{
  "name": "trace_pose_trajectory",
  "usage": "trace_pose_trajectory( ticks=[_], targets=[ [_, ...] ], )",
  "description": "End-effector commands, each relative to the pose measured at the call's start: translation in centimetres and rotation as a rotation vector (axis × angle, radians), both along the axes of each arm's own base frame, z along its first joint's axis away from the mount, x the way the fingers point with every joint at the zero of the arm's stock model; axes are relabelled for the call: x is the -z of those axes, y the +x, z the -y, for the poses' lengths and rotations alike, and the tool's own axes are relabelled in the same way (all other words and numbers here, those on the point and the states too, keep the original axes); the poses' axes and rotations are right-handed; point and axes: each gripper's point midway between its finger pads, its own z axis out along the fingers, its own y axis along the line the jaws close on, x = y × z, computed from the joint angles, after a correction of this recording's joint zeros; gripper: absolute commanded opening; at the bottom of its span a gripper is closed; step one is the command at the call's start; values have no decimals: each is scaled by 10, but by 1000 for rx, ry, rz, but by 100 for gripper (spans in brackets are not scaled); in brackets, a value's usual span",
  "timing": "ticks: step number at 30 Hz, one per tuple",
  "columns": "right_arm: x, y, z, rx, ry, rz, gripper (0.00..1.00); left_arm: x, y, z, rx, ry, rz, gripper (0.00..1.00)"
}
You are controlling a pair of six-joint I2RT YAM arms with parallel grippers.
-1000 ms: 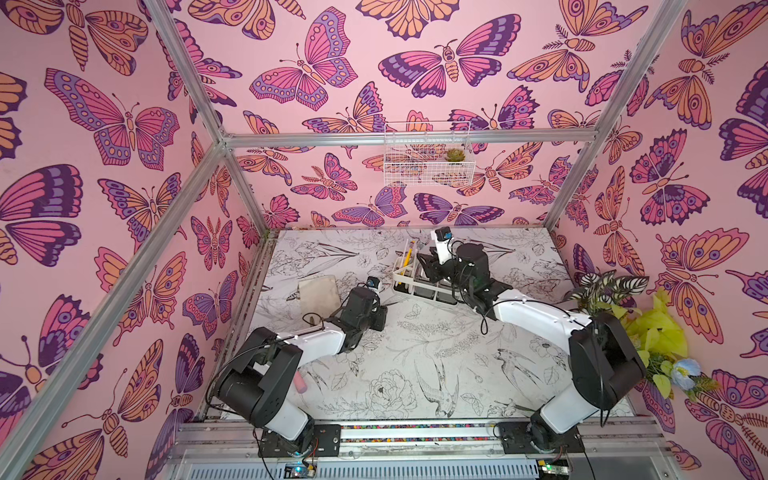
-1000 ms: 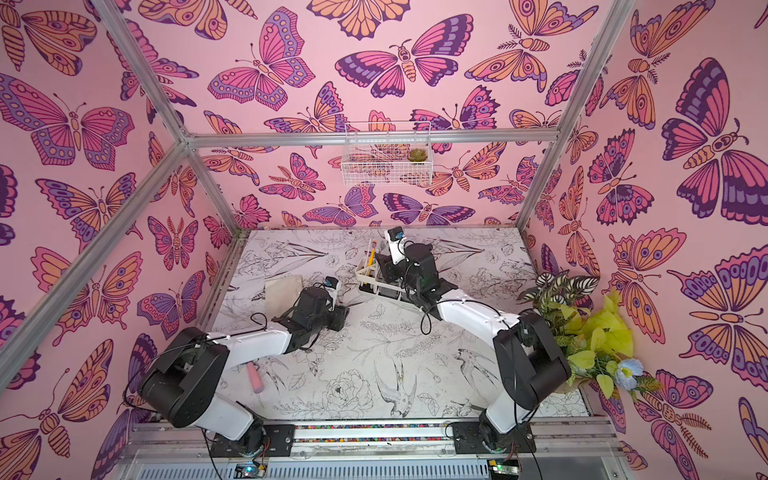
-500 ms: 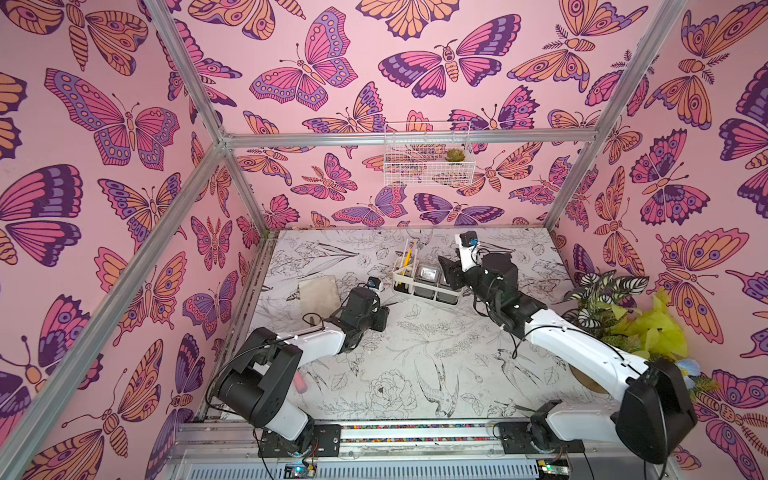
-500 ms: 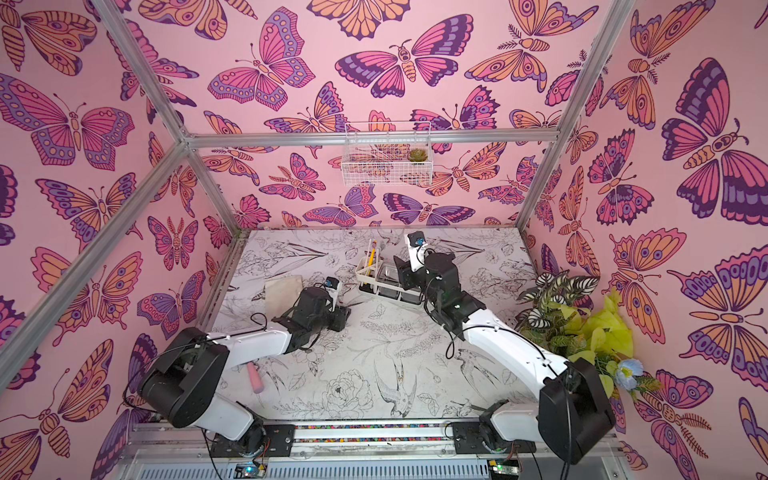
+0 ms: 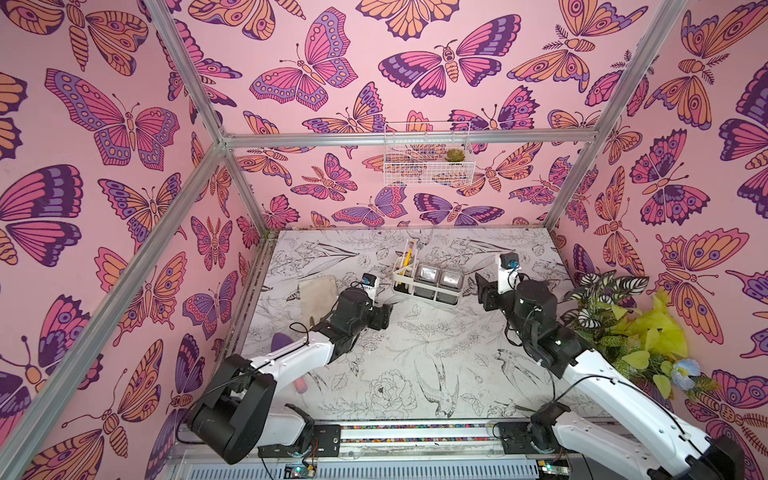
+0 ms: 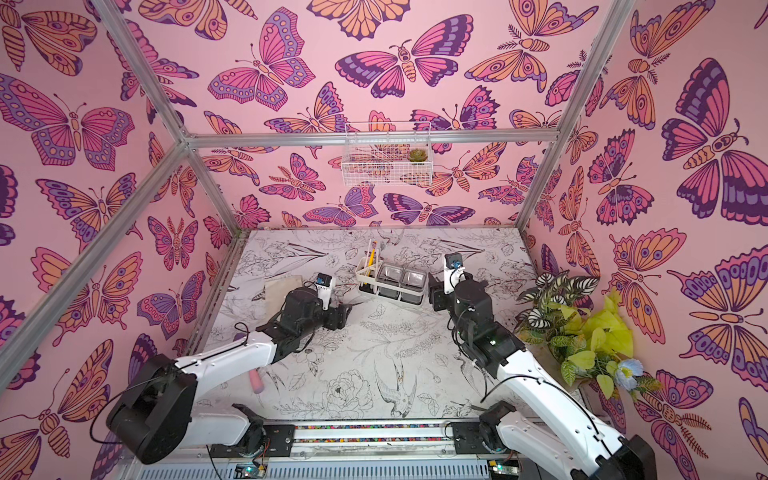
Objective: Place the toothbrush into the toothbrush holder
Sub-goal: Reset both arms
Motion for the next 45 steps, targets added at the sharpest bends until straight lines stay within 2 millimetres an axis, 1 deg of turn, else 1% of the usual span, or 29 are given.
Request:
trace_pose_trajectory(
  ticks=[1,2,4,5,8,11,14,16,18,20,24,25,27,29,31,33,34,36,37,38,39,40,41,42,44,45],
  targets=[
    [4,-11,20,70,-4,-16,69,-1,-8,-3,9,29,26,80],
    [4,-14,25,84,-5,-12,69,-14,-10,-4,9,16,60,80],
    [4,-17,35,123,-7,-4,70,-19,-11,-5,5,25,84,84],
    [6,-18,41,147,-6,-2,70,-21,-12,-7,0,32,96,100],
    [10,-19,61,228,9,31,70,-31,-14,-11,-15,51,139,100],
    [23,-17,80,306,24,65,71,-41,-17,-18,-46,64,184,100],
    [47,-10,99,369,34,57,71,-47,-19,-26,-82,80,218,100],
    [64,-5,108,382,21,45,72,-49,-19,-31,-100,87,238,100],
    [78,0,121,435,7,68,72,-50,-20,-34,-118,92,256,100],
    [86,6,138,500,27,90,72,-49,-19,-37,-129,95,265,100],
    [118,27,168,595,30,0,72,-45,-17,-38,-134,116,264,100],
    [128,30,172,605,28,-23,72,-44,-16,-38,-139,124,264,100],
    [146,36,175,612,41,-36,72,-43,-14,-41,-146,148,267,100],
    [152,44,176,607,52,-21,72,-43,-11,-44,-166,174,276,100],
    [165,59,178,600,53,-85,72,-42,-8,-51,-198,213,285,100],
    [172,76,159,483,14,-174,72,-43,-6,-57,-218,250,302,100],
    [171,78,155,473,3,-175,72,-44,-5,-61,-232,271,316,100],
    [175,69,152,447,24,-131,72,-49,-3,-71,-270,311,347,100],
    [176,66,152,444,31,-73,74,-51,-3,-75,-284,326,365,100],
    [171,64,153,446,43,6,75,-52,-2,-82,-301,345,386,100],
    [171,60,154,451,46,-6,78,-55,-2,-89,-324,357,413,100],
    [172,59,155,458,40,-42,78,-56,-1,-97,-348,376,434,100],
    [176,58,155,463,37,-79,91,-55,0,-109,-387,396,449,100],
    [173,61,155,460,38,-41,99,-55,3,-125,-438,413,459,100],
    [170,61,154,458,41,3,99,-53,6,-150,-520,437,461,100],
    [170,59,154,455,40,-10,99,-51,8,-160,-543,443,457,100]
  ],
)
